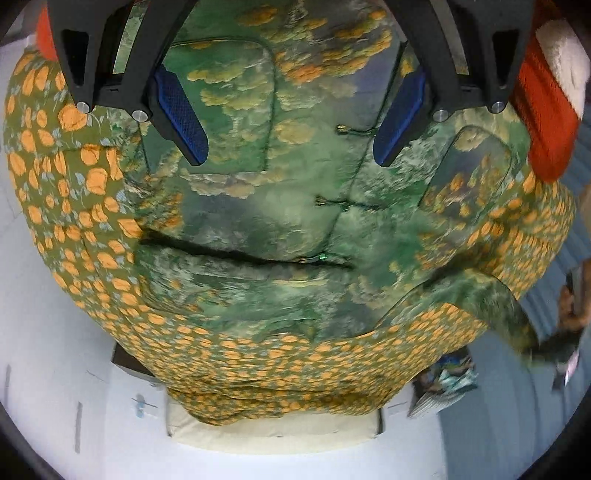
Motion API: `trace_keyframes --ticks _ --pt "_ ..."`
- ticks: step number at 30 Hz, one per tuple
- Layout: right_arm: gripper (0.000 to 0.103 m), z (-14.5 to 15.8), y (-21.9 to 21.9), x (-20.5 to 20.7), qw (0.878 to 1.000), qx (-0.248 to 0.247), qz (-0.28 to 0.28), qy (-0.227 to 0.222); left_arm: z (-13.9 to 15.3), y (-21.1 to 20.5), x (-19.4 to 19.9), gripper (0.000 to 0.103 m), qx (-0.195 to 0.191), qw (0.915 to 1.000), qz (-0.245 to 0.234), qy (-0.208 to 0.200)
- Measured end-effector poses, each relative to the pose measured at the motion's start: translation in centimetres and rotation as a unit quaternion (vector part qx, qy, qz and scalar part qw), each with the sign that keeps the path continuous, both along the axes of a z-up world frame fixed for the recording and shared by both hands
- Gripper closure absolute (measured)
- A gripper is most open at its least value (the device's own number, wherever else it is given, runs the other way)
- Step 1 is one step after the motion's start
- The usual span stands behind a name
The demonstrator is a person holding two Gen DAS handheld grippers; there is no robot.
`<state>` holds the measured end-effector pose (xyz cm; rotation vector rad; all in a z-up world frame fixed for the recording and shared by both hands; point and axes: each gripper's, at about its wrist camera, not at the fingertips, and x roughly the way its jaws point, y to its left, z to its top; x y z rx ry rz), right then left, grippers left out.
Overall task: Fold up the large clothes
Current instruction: 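Grasp the jacket side edge with the left gripper, fold it across the body, release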
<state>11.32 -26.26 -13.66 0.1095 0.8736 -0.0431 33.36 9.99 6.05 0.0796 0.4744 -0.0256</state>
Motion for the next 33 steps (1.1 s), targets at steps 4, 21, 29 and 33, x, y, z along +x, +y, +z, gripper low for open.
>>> trace_keyframes --ticks 4,21,29,33 --pt "0.013 -0.1 -2.3 -0.8 0.999 0.013 -0.029 -0.009 0.4 -13.5 -0.3 0.091 0.076 0.9901 -0.114 -0.032" --pt "0.013 -1.2 -10.2 -3.7 0.992 0.039 -0.12 0.0 -25.9 -35.4 -4.3 0.038 0.258 0.9237 -0.248 0.136" --pt "0.013 1.1 -10.7 3.0 0.996 0.061 -0.065 -0.013 -20.7 -27.9 -8.8 0.006 0.198 0.9241 -0.299 0.131" --pt "0.013 0.4 -9.8 9.6 0.993 0.12 -0.018 0.0 -19.2 -21.7 -7.0 0.005 0.157 0.9475 -0.242 0.137"
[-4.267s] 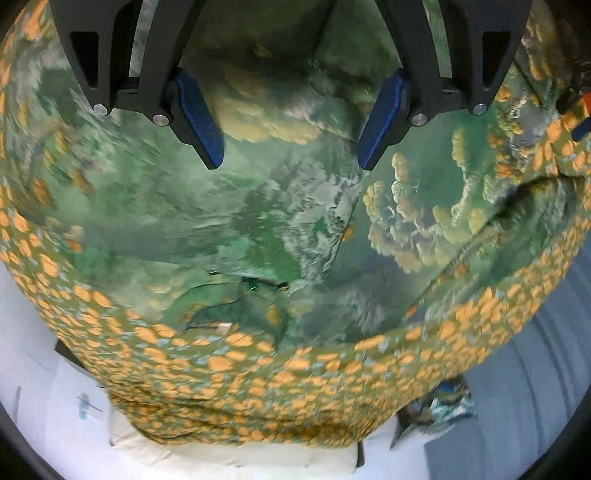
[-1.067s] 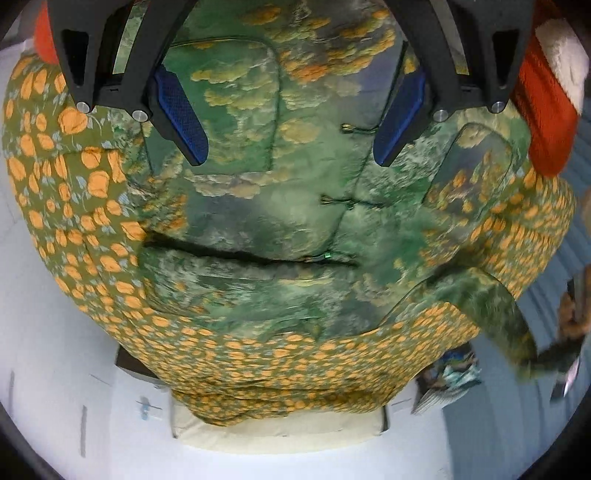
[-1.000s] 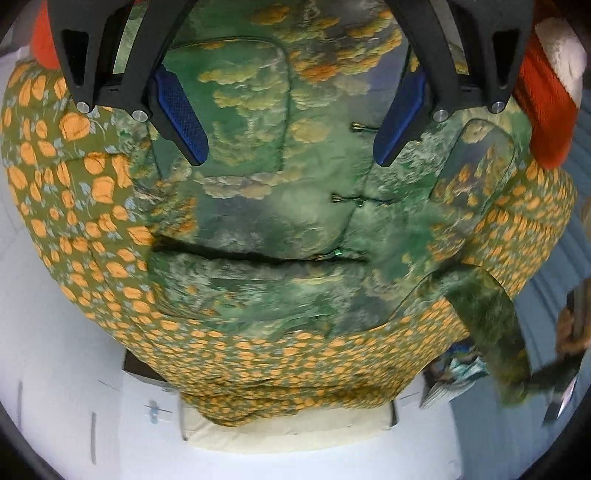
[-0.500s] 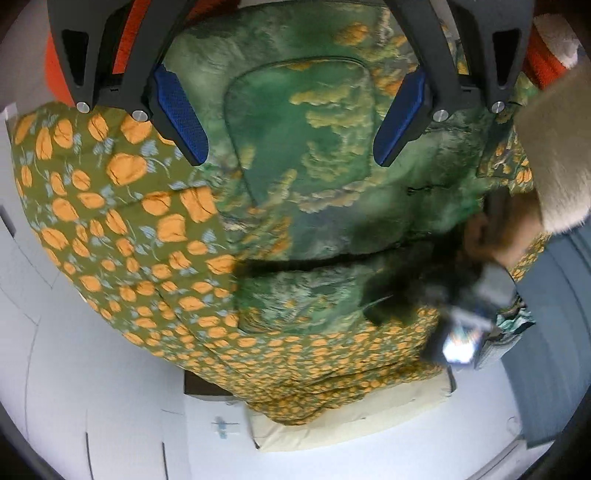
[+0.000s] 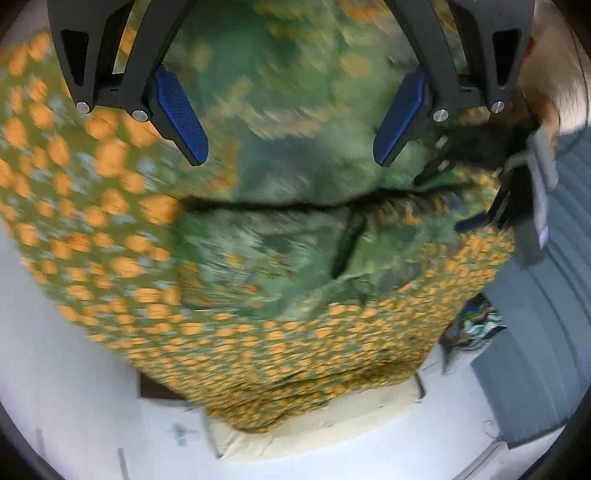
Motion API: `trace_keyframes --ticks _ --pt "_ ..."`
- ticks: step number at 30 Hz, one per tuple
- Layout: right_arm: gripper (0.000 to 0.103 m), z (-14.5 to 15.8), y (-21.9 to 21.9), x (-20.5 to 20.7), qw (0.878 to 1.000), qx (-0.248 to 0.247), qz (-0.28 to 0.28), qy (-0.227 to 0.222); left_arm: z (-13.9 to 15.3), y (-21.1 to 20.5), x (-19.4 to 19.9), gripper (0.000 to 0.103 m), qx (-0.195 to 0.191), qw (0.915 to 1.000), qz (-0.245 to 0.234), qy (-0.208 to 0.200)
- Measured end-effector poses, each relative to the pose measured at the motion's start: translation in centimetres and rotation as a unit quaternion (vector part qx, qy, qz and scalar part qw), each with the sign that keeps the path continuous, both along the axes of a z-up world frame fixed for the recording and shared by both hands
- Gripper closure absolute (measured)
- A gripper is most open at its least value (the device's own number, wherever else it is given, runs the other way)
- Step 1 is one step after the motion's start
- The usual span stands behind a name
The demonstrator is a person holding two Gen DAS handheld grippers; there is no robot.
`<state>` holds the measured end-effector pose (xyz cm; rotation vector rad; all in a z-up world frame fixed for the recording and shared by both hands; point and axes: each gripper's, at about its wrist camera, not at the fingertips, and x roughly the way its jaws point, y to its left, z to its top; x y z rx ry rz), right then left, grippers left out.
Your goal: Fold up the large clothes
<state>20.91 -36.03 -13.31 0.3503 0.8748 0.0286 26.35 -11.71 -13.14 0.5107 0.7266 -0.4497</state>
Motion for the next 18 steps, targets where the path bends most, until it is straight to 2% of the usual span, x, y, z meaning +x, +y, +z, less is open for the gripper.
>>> trace_keyframes --ticks 2,5,8,9,11,12,13,16,18 --pt "0.013 -1.1 0.8 3.9 0.998 0.057 0.036 0.005 -0.1 3.3 2.1 0.005 -0.009 0.9984 0.056 0.001" --pt "0.013 -4.0 1.5 9.4 0.989 0.137 0.053 0.03 -1.3 8.1 5.5 0.005 -0.027 0.9887 0.147 0.009" --pt "0.015 -6.8 2.3 13.6 0.984 0.159 0.041 0.065 -3.0 11.3 8.1 0.005 -0.031 0.9779 0.206 0.015" --pt "0.021 -7.7 2.7 14.9 0.984 0.157 0.04 0.076 -3.5 11.8 8.5 0.006 -0.028 0.9765 0.213 0.019" --pt "0.041 -9.0 4.0 16.8 0.983 0.151 0.057 0.089 -4.9 12.1 8.9 0.01 -0.011 0.9752 0.22 0.026" --pt "0.063 -9.3 4.8 17.4 0.984 0.134 0.065 0.097 -5.2 12.2 9.0 0.011 -0.006 0.9754 0.219 0.027" --pt "0.074 -9.0 5.5 17.7 0.987 0.109 0.07 0.096 -5.4 12.4 8.7 0.012 -0.003 0.9758 0.217 0.025" --pt "0.078 -6.0 6.8 17.8 0.994 0.045 0.092 0.036 -5.8 12.3 8.3 0.012 -0.002 0.9784 0.206 0.014" --pt "0.078 -5.6 6.9 18.3 0.995 0.012 0.091 0.026 -6.6 12.1 8.3 0.012 0.005 0.9785 0.205 0.019"
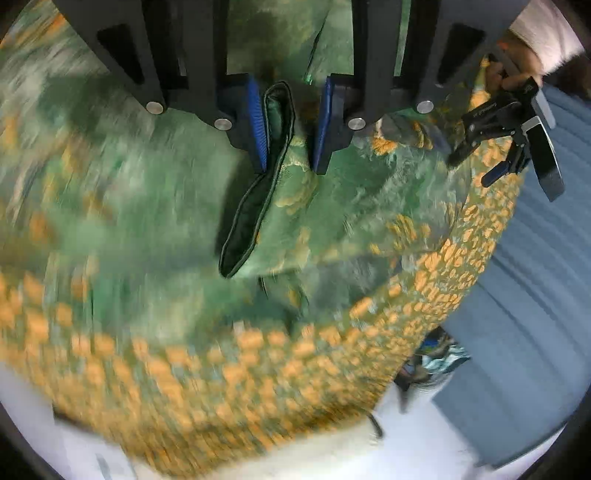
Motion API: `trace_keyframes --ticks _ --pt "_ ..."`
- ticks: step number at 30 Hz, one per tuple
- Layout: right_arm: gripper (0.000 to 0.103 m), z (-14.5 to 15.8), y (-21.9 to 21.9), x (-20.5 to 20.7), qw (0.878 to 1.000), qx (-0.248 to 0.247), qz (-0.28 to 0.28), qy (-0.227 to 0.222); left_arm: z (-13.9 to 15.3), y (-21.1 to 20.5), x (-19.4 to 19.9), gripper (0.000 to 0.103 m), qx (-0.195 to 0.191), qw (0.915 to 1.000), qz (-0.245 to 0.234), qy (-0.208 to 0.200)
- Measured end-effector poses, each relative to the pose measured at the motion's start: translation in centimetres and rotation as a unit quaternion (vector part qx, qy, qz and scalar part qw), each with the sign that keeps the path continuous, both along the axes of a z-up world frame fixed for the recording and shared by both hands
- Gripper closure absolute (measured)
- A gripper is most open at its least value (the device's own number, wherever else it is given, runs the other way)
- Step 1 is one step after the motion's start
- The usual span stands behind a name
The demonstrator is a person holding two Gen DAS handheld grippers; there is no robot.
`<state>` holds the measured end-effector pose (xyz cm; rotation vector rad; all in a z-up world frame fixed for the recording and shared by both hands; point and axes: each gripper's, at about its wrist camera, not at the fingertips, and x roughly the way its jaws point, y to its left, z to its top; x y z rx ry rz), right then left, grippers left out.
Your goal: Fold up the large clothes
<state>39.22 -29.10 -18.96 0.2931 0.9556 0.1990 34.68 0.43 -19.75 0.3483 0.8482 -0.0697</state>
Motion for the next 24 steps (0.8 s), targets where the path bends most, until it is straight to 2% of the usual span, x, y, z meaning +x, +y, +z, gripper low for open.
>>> trace_keyframes --ticks 1,4,6,8,10,14,16,24 --pt "0.078 -0.6 -0.2 0.4 1.0 -0.008 -0.004 0.009 -0.4 0.0 0.0 0.012 0.003 1.0 0.001 0.004" --pt "0.077 -4.6 -0.7 1.1 0.997 -0.025 -0.011 0.077 -1.4 0.1 0.2 0.009 0.006 0.9998 0.002 0.017" --pt "0.075 -5.2 -0.9 0.6 0.997 -0.021 -0.013 0.071 -1.0 0.2 0.1 0.009 0.002 0.9998 0.007 0.016" --pt "0.063 -4.2 -0.9 -0.1 0.998 -0.024 -0.024 0.057 -0.1 0.4 -0.3 0.008 -0.005 0.9999 0.008 0.014" --pt "0.038 -2.8 -1.0 -1.3 0.998 -0.029 -0.03 0.042 1.0 0.4 -1.1 0.008 -0.01 0.9999 0.004 0.011" --pt "0.028 0.4 -0.2 -4.2 0.996 -0.084 -0.028 0.015 3.5 0.2 -4.2 0.004 -0.023 0.9995 -0.019 -0.011" --pt "0.015 1.8 0.1 -6.4 0.992 -0.121 -0.036 0.004 4.7 0.0 -5.8 0.003 -0.034 0.9989 -0.027 -0.018" --pt "0.013 4.6 -0.7 -14.6 0.97 -0.226 -0.094 -0.004 7.0 -0.6 -10.9 0.003 -0.096 0.9951 -0.023 -0.005"
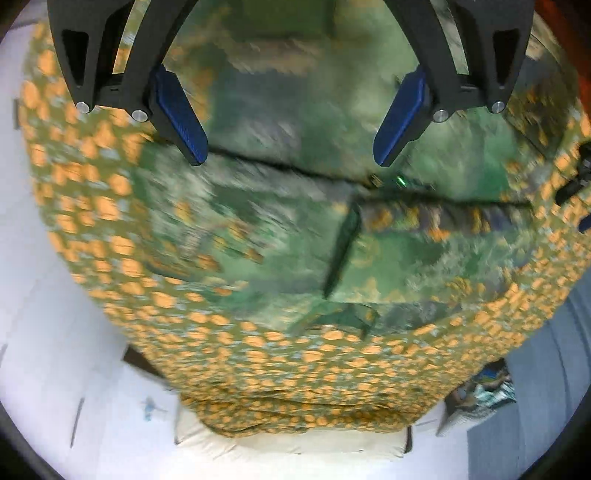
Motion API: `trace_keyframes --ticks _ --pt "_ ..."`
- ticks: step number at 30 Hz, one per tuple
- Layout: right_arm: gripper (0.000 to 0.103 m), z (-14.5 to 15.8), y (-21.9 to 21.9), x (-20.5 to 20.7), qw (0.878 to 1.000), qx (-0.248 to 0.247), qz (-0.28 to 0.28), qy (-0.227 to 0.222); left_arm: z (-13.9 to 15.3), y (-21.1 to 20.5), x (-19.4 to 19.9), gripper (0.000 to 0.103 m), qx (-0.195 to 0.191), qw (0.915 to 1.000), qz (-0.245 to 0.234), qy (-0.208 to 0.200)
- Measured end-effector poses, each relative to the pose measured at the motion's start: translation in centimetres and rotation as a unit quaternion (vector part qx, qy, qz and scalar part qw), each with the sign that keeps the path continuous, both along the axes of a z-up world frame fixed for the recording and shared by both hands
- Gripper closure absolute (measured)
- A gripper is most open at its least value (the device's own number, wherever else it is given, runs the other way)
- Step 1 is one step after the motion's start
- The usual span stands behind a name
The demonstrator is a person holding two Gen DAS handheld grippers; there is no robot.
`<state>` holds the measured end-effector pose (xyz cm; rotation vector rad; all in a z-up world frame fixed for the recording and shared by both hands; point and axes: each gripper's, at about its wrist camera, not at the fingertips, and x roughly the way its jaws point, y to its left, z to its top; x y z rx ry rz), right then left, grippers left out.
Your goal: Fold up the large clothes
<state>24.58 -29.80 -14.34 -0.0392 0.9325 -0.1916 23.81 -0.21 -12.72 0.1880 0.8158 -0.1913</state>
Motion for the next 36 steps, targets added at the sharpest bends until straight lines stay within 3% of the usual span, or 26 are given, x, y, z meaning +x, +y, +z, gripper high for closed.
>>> trace_keyframes --ticks 8,16,25,36 --pt "0.012 3.0 0.5 -7.3 0.998 -0.045 -0.035 -0.037 1.9 -0.5 -4.5 0.003 -0.01 0.9999 -0.001 -0.006" --pt "0.008 6.0 1.2 -12.5 0.995 -0.052 -0.041 -0.069 4.8 -0.1 -7.7 0.002 -0.019 0.9994 0.004 -0.028" --pt "0.001 8.3 2.4 -15.9 0.993 -0.068 -0.036 -0.094 5.0 0.6 -10.2 0.002 -0.024 0.9993 0.013 -0.027" --pt "0.001 9.6 2.9 -17.7 0.991 -0.078 -0.037 -0.106 5.9 1.5 -11.8 0.002 -0.033 0.9986 0.026 -0.034"
